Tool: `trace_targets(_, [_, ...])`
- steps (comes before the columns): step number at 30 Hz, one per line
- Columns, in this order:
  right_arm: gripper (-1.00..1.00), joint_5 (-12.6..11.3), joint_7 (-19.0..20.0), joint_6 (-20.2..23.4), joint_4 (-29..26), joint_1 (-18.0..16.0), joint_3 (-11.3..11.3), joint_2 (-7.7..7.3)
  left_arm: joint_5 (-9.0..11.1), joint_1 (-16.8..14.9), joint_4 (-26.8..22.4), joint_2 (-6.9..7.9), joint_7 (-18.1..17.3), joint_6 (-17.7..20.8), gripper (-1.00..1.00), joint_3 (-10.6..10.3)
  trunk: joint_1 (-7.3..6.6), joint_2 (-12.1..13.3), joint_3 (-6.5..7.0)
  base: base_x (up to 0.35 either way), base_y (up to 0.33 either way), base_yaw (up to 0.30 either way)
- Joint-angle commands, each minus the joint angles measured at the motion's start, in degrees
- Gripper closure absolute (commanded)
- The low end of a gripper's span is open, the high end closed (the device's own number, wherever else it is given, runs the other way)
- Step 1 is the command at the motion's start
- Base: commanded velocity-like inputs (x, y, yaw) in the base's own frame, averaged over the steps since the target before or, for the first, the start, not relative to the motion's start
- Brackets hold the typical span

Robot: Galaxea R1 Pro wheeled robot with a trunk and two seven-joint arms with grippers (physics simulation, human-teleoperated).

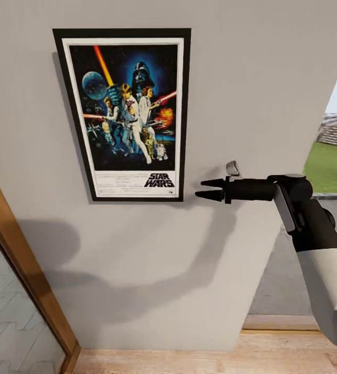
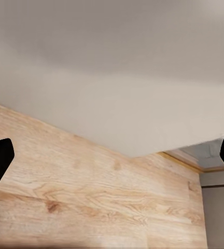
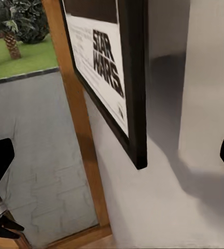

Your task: Pick up the poster from the kitchen countertop and hang it on one of the wall nails in the kitchen.

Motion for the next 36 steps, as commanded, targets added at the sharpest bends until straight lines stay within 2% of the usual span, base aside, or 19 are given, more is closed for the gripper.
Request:
trace_targets(1, [-1.00, -0.37, -0.08, 0.37, 0.01, -0.06, 0.12, -0.06, -0.46, -0.06, 0.07, 0.01, -0.17, -0.35, -1.00, 0.45, 0.02, -0.14, -0.14, -0.202, -0.182, 0.000])
trace_targets(16, [-1.00, -0.37, -0.16, -0.05, 0.01, 0.75, -0.05, -0.04, -0.47, -0.08, 0.07, 0.01, -0.37, -0.38, -1.00, 0.45, 0.02, -0.14, -0.14, -0.198, -0.051, 0.000])
trace_targets(19, [-1.00, -0.28, -0.16, -0.30, 0.01, 2.31, -0.15, -0.09, -0.47, -0.08, 0.07, 0.01, -0.40, -0.38, -1.00, 0.45, 0.02, -0.14, -0.14, -0.328, -0.001, 0.000])
trace_targets(22, [-1.00, -0.18, -0.21, -1.67, 0.01, 5.60, -0.28, -0.17, -0.47, -0.05, 0.07, 0.01, -0.35, -0.37, -1.00, 0.45, 0.02, -0.14, -0.14, -0.322, -0.001, 0.000])
trace_targets(26, [-1.00, -0.04, -0.30, -9.27, 0.21, 15.17, -0.82, -0.37, -0.47, -0.07, 0.07, 0.01, -0.26, -0.32, -1.00, 0.45, 0.02, -0.14, -0.14, -0.132, 0.000, 0.000])
trace_targets(27, [-1.00, -0.03, -0.31, -11.18, 0.33, 17.78, -2.01, -0.41, -0.46, -0.06, 0.07, 0.01, -0.20, -0.31, -1.00, 0.45, 0.02, -0.14, -0.14, -0.038, 0.000, 0.000])
trace_targets(29, [-1.00, -0.02, -0.26, -14.55, 0.73, 22.71, -6.09, -0.41, -0.46, -0.05, 0.05, 0.01, -0.11, -0.30, -1.00, 0.45, 0.02, -0.14, -0.14, -0.020, 0.000, 0.000])
trace_targets(31, [-1.00, -0.02, -0.31, -15.68, 1.21, 25.05, -7.63, -0.41, -0.44, -0.05, 0.05, 0.01, -0.09, -0.30, -1.00, 0.45, 0.02, -0.14, -0.14, -0.011, 0.000, 0.000])
trace_targets(32, [-1.00, -0.03, -0.35, -16.85, 3.02, 28.08, -9.25, -0.44, -0.46, -0.05, 0.04, 0.01, -0.08, -0.30, -1.00, 0.45, 0.02, -0.14, -0.14, -0.005, 0.000, 0.000])
trace_targets(34, [-1.00, -0.01, -0.37, -17.91, 6.09, 30.00, -10.43, -0.43, -0.47, -0.07, 0.02, 0.01, -0.04, -0.28, -1.00, 0.41, 0.02, -0.14, -0.14, -0.003, 0.000, 0.000])
trace_targets(36, [-1.00, 0.12, -0.22, -18.90, 14.57, 31.43, -11.29, -0.49, -0.49, -0.06, -0.01, -0.04, 0.11, -0.23, -1.00, 0.36, 0.02, -0.14, -0.14, -0.001, 0.000, 0.000])
